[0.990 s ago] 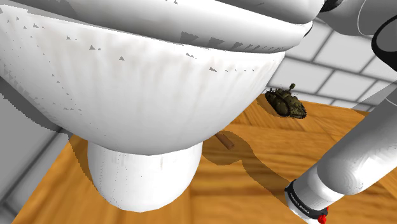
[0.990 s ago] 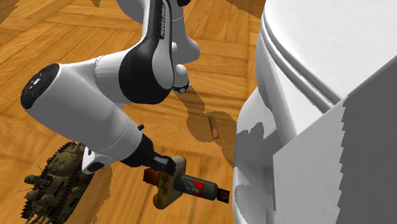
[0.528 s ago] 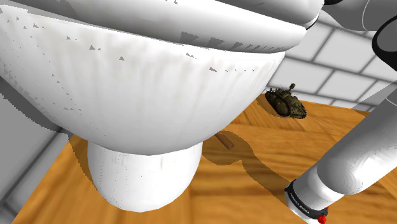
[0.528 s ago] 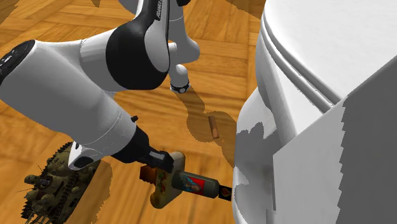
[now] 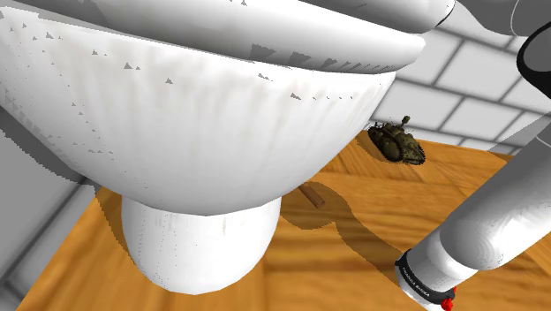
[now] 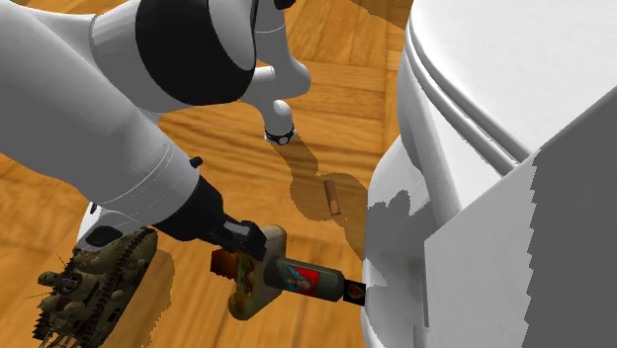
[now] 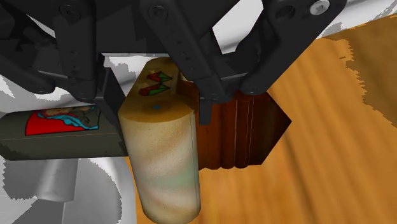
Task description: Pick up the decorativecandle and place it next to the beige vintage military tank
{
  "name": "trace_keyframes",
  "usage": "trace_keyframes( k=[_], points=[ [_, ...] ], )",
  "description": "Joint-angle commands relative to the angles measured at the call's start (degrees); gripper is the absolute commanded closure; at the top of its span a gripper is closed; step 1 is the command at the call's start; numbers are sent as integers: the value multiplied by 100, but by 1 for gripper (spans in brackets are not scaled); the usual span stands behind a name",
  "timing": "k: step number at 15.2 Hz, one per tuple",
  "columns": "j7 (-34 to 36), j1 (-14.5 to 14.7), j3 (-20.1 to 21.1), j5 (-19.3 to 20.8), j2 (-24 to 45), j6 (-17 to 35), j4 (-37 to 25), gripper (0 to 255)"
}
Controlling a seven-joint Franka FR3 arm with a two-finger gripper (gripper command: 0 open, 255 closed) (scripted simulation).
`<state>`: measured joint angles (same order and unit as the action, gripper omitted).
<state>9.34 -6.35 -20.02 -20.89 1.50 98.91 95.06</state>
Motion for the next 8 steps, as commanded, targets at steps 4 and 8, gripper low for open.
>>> trace_keyframes(
  k=[4,8],
  points=[
    [0,-51,-49,39,-96,-275,-174,255],
    [-278,-200,-195,263,-722,-295,485,255]
  ],
)
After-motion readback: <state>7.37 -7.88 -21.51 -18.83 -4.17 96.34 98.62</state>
